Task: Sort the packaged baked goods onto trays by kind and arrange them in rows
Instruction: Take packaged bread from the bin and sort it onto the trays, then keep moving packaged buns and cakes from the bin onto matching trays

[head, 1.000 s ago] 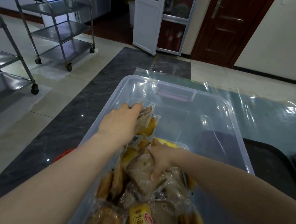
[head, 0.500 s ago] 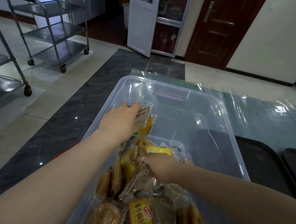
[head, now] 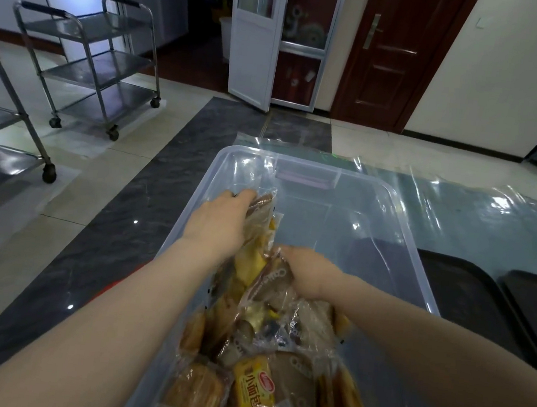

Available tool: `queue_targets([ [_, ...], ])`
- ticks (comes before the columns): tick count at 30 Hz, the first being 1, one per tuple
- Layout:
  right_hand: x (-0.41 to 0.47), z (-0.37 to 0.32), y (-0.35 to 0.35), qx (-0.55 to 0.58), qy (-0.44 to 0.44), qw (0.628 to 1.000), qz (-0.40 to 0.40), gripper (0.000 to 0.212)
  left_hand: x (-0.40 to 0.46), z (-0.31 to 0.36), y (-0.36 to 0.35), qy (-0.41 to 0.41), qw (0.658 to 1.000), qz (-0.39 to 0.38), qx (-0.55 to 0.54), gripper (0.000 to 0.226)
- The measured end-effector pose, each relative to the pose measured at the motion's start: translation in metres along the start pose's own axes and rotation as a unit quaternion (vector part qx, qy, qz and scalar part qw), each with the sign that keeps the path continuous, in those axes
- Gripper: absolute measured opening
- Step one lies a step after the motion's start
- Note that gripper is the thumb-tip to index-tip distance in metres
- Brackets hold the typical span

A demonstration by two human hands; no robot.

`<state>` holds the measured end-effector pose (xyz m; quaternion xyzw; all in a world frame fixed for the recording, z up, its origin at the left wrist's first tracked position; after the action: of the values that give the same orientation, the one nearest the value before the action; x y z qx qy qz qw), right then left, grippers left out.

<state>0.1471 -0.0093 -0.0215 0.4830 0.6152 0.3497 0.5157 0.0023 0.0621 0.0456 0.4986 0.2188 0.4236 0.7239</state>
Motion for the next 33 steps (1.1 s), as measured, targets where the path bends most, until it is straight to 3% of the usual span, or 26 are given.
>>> queue_targets([
  [2, -0.01, 0.005, 0.018, 0.06, -0.025, 0.997, 0.037, 0.036, -0.002, 0.001, 0.007, -0.004, 0.999, 0.011, -0.045, 0.057],
  [6, -0.043, 0.017, 0.047, 0.189, -0.076, 0.973, 0.107, 0.032, -0.01, 0.0, 0.025, -0.015, 0.992, 0.048, -0.116, 0.061],
  [14, -0.104, 0.045, 0.078, 0.494, -0.141, 0.829, 0.221, 0.028, -0.033, 0.024, 0.067, -0.044, 0.958, 0.11, -0.26, 0.057],
  [21, -0.155, 0.053, 0.099, 0.589, -0.066, 0.768, 0.241, 0.041, -0.063, 0.07, 0.073, -0.044, 0.933, 0.111, -0.339, 0.062],
  [28, -0.23, 0.106, 0.117, 0.641, -0.003, 0.721, 0.264, 0.048, -0.09, 0.165, 0.049, -0.072, 0.907, 0.117, -0.399, 0.061],
  [33, -0.29, 0.191, 0.115, 0.636, 0.007, 0.725, 0.262, 0.048, -0.102, 0.255, 0.003, -0.066, 0.884, 0.117, -0.447, 0.059],
])
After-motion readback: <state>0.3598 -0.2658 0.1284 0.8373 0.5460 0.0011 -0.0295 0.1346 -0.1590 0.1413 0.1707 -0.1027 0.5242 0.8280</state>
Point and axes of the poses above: each hand's wrist, its own x-axis towards the middle knuckle, its own y-axis out of the back of the hand, z = x × y, the point moved 4 cm from there along x, towards the middle knuckle, and after that the axes turned 2 degrees about -x, right-handed, at the moved point
